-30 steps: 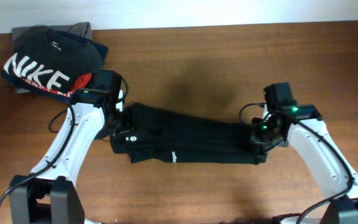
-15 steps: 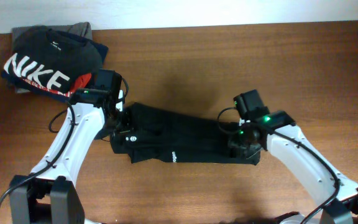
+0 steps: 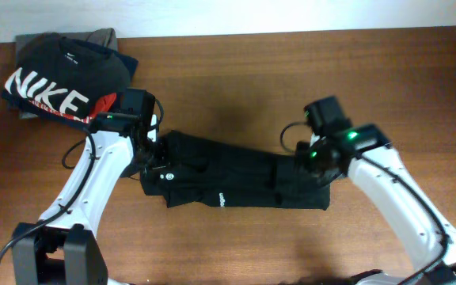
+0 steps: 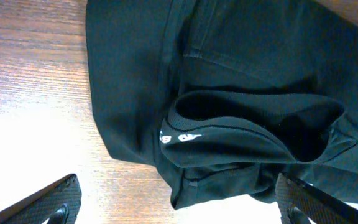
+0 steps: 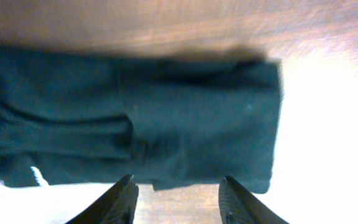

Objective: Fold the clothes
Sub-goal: 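Fold the right end leftward toward the left gripper with the right gripper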

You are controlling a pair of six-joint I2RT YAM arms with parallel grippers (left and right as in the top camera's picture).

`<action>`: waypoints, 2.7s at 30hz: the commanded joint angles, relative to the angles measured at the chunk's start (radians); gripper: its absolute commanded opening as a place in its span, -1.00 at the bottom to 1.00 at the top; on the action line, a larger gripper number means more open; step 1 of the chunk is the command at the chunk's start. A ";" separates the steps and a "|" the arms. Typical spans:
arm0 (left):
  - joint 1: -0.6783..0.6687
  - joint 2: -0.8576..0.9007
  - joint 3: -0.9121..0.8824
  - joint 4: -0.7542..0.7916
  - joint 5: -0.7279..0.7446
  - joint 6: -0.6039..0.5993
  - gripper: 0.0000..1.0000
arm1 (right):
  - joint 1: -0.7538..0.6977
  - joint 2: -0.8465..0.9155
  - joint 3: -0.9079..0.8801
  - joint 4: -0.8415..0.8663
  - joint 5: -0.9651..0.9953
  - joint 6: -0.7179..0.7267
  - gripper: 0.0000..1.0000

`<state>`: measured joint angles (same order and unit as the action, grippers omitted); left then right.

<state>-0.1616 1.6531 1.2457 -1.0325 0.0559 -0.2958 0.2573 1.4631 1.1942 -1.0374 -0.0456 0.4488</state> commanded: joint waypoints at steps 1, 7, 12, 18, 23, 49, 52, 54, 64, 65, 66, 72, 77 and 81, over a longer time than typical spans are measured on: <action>-0.002 0.000 -0.002 -0.001 0.008 -0.006 0.98 | -0.042 -0.008 0.040 -0.019 -0.018 -0.078 -0.34; -0.002 0.000 -0.002 -0.001 0.008 -0.006 0.98 | -0.025 0.028 -0.047 0.009 -0.060 -0.077 -0.92; -0.002 0.000 -0.002 -0.001 0.008 -0.006 0.98 | 0.015 0.072 -0.174 0.166 -0.172 -0.074 -0.92; -0.002 0.000 -0.002 -0.001 0.008 -0.006 0.99 | 0.024 0.138 -0.277 0.296 -0.208 -0.048 -0.92; -0.002 0.000 -0.002 -0.001 0.008 -0.006 0.98 | 0.024 0.187 -0.321 0.352 -0.206 -0.048 -0.92; -0.002 0.000 -0.002 -0.001 0.008 -0.006 0.98 | -0.332 0.010 -0.112 0.002 -0.177 -0.349 1.00; -0.002 0.000 -0.002 -0.001 0.008 -0.006 0.98 | -0.389 0.012 -0.169 0.036 -0.232 -0.410 1.00; -0.002 0.000 -0.002 -0.001 0.008 -0.006 0.98 | -0.418 0.015 -0.217 0.084 -0.289 -0.438 1.00; -0.002 0.000 -0.002 -0.001 0.008 -0.006 0.98 | -0.455 0.074 -0.443 0.385 -0.545 -0.446 0.89; -0.002 0.000 -0.002 -0.001 0.008 -0.006 0.98 | -0.454 0.083 -0.455 0.407 -0.557 -0.445 0.85; -0.002 0.000 -0.002 -0.001 0.008 -0.006 0.98 | -0.454 0.094 -0.467 0.430 -0.569 -0.445 0.82; -0.002 0.000 -0.002 -0.001 0.008 -0.006 0.98 | -0.454 0.153 -0.487 0.468 -0.576 -0.445 0.38; -0.002 0.000 -0.002 -0.001 0.008 -0.006 0.98 | -0.454 0.161 -0.486 0.475 -0.575 -0.440 -0.30; -0.002 0.000 -0.002 -0.001 0.008 -0.006 0.98 | -0.456 0.158 -0.471 0.470 -0.547 -0.392 -0.88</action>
<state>-0.1616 1.6531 1.2453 -1.0325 0.0559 -0.2958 -0.1940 1.6169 0.7170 -0.5629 -0.5964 0.0231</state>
